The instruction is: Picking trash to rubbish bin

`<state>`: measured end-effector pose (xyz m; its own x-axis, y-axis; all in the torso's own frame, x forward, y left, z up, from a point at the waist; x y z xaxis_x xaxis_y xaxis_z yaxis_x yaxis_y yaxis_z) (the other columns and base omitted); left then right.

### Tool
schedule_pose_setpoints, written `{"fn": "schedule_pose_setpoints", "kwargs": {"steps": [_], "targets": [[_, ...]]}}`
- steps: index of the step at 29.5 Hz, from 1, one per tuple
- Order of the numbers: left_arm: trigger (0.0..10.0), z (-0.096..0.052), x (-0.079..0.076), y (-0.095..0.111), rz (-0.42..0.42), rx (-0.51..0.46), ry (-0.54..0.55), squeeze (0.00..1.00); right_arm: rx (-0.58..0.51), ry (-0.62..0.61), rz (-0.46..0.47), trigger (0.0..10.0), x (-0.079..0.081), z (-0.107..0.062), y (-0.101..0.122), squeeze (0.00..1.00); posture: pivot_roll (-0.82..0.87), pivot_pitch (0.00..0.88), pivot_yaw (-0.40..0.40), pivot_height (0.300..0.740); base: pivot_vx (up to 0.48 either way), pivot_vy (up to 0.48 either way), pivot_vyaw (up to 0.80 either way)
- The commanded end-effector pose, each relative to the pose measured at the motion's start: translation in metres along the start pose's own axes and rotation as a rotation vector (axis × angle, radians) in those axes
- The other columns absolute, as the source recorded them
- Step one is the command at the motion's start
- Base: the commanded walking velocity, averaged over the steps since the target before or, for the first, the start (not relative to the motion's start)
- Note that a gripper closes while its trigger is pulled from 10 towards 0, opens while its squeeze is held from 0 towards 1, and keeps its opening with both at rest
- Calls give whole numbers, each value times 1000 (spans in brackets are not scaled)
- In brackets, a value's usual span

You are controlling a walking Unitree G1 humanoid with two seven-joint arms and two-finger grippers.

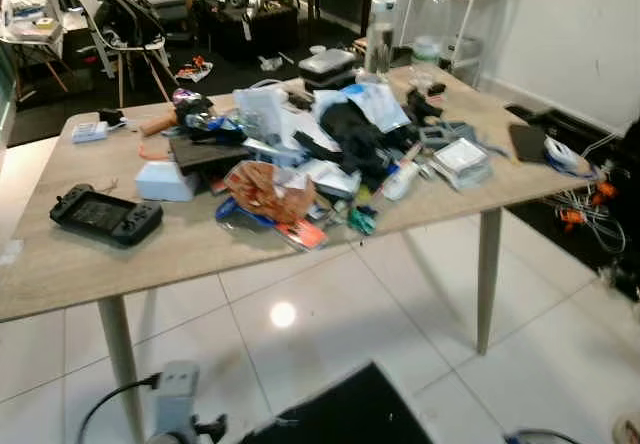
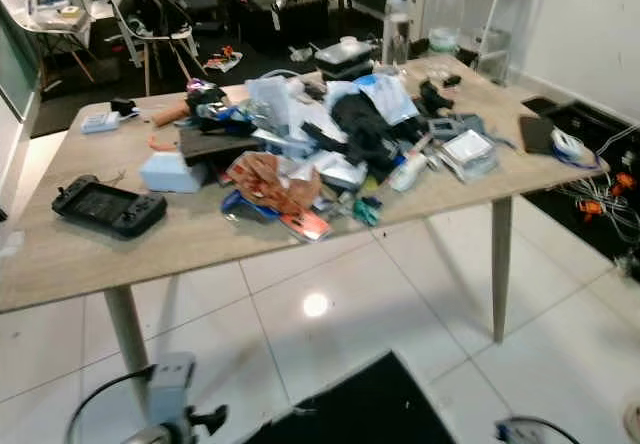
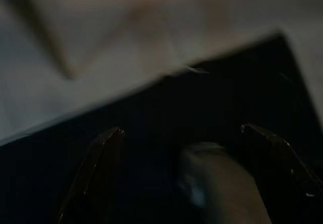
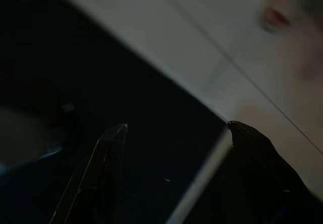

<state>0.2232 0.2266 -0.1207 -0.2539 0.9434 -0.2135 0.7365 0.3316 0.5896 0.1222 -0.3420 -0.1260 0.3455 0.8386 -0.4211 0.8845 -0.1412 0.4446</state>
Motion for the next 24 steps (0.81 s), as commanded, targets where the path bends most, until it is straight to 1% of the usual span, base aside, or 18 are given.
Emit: {"fn": "schedule_pose_setpoints", "kwargs": {"steps": [1,2,3,4,7,8,9,10,11,13,14,16,18,19,20,22,23,24], "targets": [[10000,-3,10,-5,-8,10,39,0,9,-98,62,10000,-30,1,-2,0,-105,30,80,740,0,0,0],[10000,-3,10,-5,-8,10,39,0,9,-98,62,10000,-30,1,-2,0,-105,30,80,740,0,0,0],[10000,-3,12,-7,2,17,42,0,8,-133,66,10000,-41,1,-2,0,-105,30,80,740,0,0,0],[10000,-5,16,-12,13,34,47,0,16,-245,124,10000,-73,0,-2,0,-110,34,85,740,0,0,0],[10000,-6,17,-17,13,45,51,0,20,-340,183,10000,-101,-3,-2,0,-116,41,91,740,0,0,0],[10000,-7,18,-20,14,52,55,0,22,-393,199,10000,-117,-6,-2,0,-121,44,93,740,0,0,0],[10000,-7,18,-20,14,52,55,0,22,-393,199,10000,-117,-6,-2,0,-121,44,93,740,0,0,0],[10000,-7,18,-22,11,57,60,0,20,-440,215,10000,-131,-9,-1,0,-123,46,95,740,0,0,0],[10000,-8,21,-24,5,61,77,0,13,-509,229,10000,-151,-13,1,0,-128,51,98,740,0,0,0],[10000,-9,26,-26,-1,65,100,0,0,-593,251,10000,-175,-20,5,0,-128,52,100,740,0,0,0],[10000,-10,28,-26,-3,66,109,0,-11,-624,263,10000,-183,-23,7,0,-131,53,102,740,0,0,0],[10000,-13,41,-22,-11,52,165,0,-116,-711,323,10000,-214,-34,33,0,-140,57,110,740,0,0,0],[10000,-15,52,-17,-18,33,210,0,-200,-737,362,10000,-228,-41,54,0,-147,59,114,740,0,0,0],[10000,-22,76,3,-92,-47,324,0,-393,-673,414,10000,-231,-47,102,0,-151,60,115,740,0,0,0],[10000,-22,76,3,-92,-47,324,0,-393,-673,414,10000,-231,-47,102,0,-151,60,115,740,0,0,0],[10000,-32,101,21,-174,-124,435,0,-591,-587,431,10000,-227,-58,150,0,-154,60,114,740,0,0,0],[10000,-39,115,33,-216,-170,494,0,-700,-508,435,10000,-218,-65,177,0,-154,60,114,740,0,0,0],[10000,-43,123,39,-240,-197,527,0,-765,-456,436,10000,-213,-70,193,0,-154,60,114,740,0,0,0]]}}
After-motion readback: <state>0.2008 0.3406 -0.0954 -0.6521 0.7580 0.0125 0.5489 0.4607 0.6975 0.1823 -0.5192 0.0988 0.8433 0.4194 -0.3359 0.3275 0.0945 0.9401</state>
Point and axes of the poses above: a point about 5 cm out from each wrist's last joint towards the gripper, its own z axis pointing out of the wrist towards the gripper, its own y axis along the axis of the wrist's last joint, x = y × z, the point moved 6 cm from there along z, pointing out of the wrist towards the gripper, and after that the axes turned 7 degrees about -z, right-handed, at the moved point
